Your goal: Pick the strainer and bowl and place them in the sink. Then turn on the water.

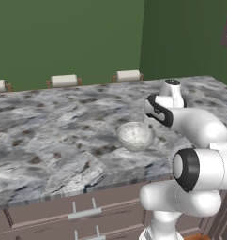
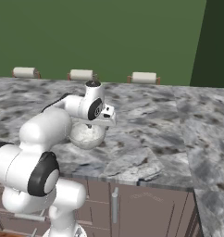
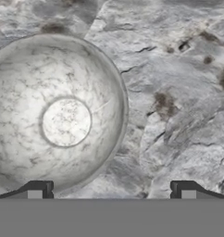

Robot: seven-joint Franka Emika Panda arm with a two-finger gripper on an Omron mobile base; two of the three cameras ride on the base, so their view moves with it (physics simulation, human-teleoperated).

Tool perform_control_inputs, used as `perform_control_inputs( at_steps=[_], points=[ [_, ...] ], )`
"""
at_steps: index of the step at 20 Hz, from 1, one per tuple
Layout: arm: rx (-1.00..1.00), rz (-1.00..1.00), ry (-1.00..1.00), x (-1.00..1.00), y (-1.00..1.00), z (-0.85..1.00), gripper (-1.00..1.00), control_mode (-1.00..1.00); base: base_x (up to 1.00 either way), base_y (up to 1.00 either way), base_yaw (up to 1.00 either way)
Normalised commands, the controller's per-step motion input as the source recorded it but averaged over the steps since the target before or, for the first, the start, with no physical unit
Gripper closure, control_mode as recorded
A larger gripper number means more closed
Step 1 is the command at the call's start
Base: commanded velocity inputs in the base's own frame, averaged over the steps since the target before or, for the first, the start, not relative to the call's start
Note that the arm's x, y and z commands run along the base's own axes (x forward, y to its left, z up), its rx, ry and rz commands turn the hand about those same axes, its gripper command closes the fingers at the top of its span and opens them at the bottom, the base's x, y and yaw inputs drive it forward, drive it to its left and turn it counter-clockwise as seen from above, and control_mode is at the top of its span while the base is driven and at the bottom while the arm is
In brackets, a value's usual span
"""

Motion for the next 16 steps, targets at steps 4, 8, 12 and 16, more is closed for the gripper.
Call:
perform_control_inputs(
  at_steps=[4, 8, 12, 16],
  points=[
    [0.00, 0.00, 0.00, 0.02, 0.00, -0.28, -1.00, -1.00, 0.00, 0.00, 0.00],
    [0.00, 0.00, 0.00, 0.03, 0.00, -0.24, -1.00, -1.00, 0.00, 0.00, 0.00],
    [0.00, 0.00, 0.00, 0.08, 0.00, -0.17, -1.00, -1.00, 0.00, 0.00, 0.00],
    [0.00, 0.00, 0.00, 0.23, 0.00, -0.10, -1.00, -1.00, 0.00, 0.00, 0.00]
  ],
)
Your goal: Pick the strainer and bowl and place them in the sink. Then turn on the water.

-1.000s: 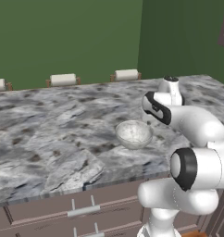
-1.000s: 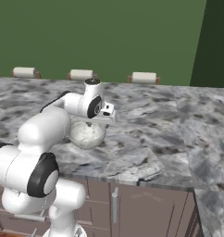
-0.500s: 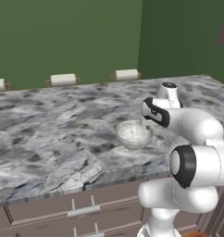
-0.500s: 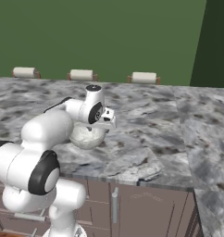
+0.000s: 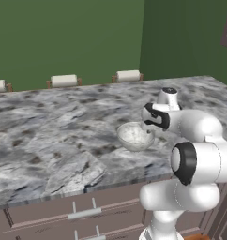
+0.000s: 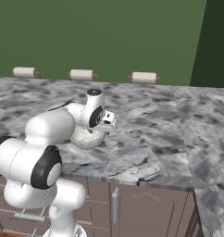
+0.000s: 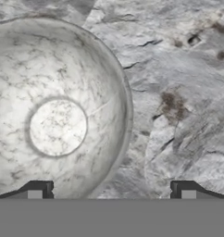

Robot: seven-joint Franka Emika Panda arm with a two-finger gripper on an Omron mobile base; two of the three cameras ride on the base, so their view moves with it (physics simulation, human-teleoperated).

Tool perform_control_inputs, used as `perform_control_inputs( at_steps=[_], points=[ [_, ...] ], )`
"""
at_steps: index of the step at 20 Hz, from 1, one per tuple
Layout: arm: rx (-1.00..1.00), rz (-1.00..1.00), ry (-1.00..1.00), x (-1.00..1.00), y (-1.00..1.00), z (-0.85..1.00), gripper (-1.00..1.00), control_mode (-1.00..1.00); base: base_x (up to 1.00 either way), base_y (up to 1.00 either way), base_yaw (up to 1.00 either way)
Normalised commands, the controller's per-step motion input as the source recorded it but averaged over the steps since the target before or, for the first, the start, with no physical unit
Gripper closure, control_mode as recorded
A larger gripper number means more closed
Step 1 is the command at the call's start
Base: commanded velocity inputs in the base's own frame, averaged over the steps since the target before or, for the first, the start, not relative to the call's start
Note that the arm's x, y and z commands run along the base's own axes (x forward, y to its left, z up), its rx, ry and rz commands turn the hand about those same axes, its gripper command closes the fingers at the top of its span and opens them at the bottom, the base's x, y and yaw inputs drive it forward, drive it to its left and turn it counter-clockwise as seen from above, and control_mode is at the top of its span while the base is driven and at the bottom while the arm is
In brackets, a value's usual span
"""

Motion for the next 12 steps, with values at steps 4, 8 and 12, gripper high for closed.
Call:
perform_control_inputs(
  at_steps=[4, 8, 12],
  points=[
    [0.00, 0.00, 0.00, 0.34, 0.00, -0.05, -1.00, -1.00, 0.00, 0.00, 0.00],
    [0.00, 0.00, 0.00, 0.26, 0.00, -0.03, -1.00, -1.00, 0.00, 0.00, 0.00],
    [0.01, 0.00, 0.01, 0.12, -0.01, -0.02, -1.00, -1.00, 0.00, 0.00, 0.00]
  ],
)
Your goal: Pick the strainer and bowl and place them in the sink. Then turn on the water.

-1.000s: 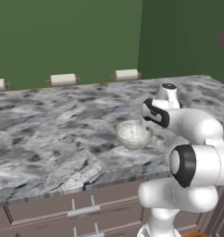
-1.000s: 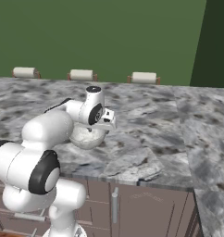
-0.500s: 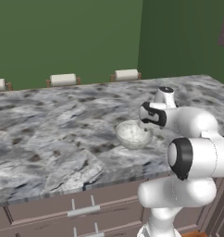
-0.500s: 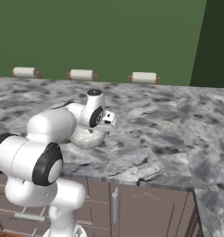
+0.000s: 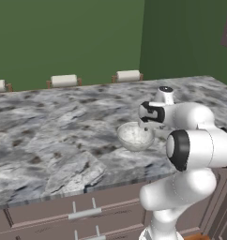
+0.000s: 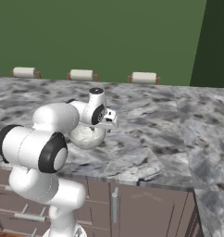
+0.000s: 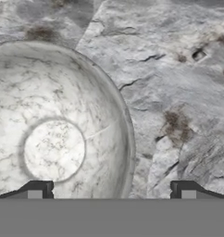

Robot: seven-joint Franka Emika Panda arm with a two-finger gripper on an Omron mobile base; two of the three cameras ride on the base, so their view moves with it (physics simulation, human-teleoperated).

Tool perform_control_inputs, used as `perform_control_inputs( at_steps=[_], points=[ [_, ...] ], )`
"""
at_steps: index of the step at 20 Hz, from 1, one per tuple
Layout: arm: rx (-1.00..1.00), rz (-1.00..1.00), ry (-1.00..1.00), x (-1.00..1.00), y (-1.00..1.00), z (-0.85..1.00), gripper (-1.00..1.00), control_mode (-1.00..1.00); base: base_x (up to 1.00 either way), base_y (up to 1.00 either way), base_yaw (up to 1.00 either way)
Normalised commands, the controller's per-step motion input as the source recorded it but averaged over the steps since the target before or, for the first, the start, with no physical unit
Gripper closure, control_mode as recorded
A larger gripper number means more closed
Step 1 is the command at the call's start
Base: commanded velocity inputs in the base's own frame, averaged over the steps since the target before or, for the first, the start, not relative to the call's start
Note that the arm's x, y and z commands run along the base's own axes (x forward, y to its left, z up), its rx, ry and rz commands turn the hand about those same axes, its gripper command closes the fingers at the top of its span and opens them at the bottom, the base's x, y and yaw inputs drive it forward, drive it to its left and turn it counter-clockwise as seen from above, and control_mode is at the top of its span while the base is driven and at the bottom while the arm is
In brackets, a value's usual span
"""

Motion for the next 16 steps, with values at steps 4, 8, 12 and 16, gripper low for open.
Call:
perform_control_inputs(
  at_steps=[4, 8, 12, 16],
  points=[
    [0.00, 0.00, 0.00, 0.11, -0.01, -0.06, -1.00, -1.00, 0.00, 0.00, 0.00],
    [0.00, 0.00, 0.00, 0.12, -0.05, -0.10, -1.00, -1.00, 0.00, 0.00, 0.00],
    [0.00, 0.00, 0.01, 0.09, -0.07, -0.12, -1.00, -1.00, 0.00, 0.00, 0.00],
    [0.00, 0.00, 0.02, 0.05, -0.09, -0.13, -1.00, -1.00, 0.00, 0.00, 0.00]
  ],
)
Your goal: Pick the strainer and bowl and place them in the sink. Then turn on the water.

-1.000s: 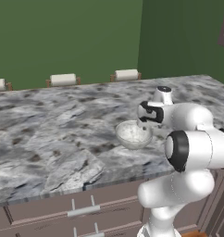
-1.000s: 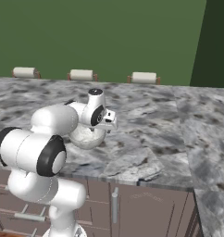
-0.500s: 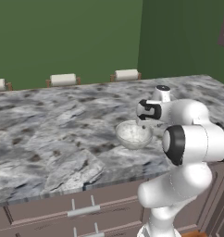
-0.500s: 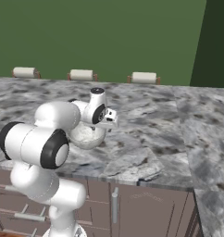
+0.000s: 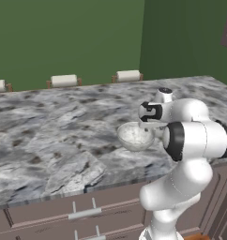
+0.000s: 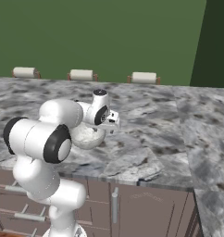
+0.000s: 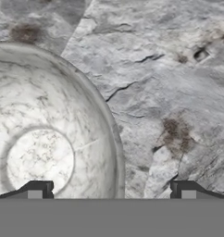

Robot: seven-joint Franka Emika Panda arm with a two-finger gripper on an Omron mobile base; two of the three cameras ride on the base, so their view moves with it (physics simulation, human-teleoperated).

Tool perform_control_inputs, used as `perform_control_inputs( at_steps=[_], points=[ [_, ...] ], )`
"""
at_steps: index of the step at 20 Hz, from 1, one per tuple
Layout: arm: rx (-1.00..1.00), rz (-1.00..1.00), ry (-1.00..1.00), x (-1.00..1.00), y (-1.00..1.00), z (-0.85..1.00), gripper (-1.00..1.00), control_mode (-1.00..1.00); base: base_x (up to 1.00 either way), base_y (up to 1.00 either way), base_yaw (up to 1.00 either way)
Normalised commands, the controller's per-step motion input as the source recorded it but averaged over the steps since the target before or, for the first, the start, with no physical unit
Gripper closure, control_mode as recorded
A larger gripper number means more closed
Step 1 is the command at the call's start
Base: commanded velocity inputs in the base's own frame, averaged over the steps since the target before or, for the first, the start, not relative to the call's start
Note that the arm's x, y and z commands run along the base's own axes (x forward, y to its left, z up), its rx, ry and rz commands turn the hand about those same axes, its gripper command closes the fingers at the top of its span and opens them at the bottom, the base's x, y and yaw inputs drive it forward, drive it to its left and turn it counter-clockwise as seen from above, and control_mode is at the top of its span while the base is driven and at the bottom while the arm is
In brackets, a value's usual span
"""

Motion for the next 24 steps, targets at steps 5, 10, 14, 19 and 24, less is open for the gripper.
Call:
perform_control_inputs(
  at_steps=[5, 10, 14, 19, 24],
  points=[
    [0.01, 0.00, 0.05, 0.00, -0.02, -0.11, -1.00, -1.00, 0.00, 0.00, 0.00],
    [0.02, 0.00, 0.10, 0.00, 0.00, -0.05, -1.00, -1.00, 0.00, 0.00, 0.00],
    [0.02, 0.00, 0.10, 0.00, 0.00, -0.06, -1.00, -1.00, 0.00, 0.00, 0.00],
    [0.02, 0.00, 0.10, 0.00, 0.00, -0.03, -1.00, -1.00, 0.00, 0.00, 0.00],
    [0.02, 0.00, 0.09, 0.00, 0.00, -0.04, -1.00, -1.00, 0.00, 0.00, 0.00]
  ],
)
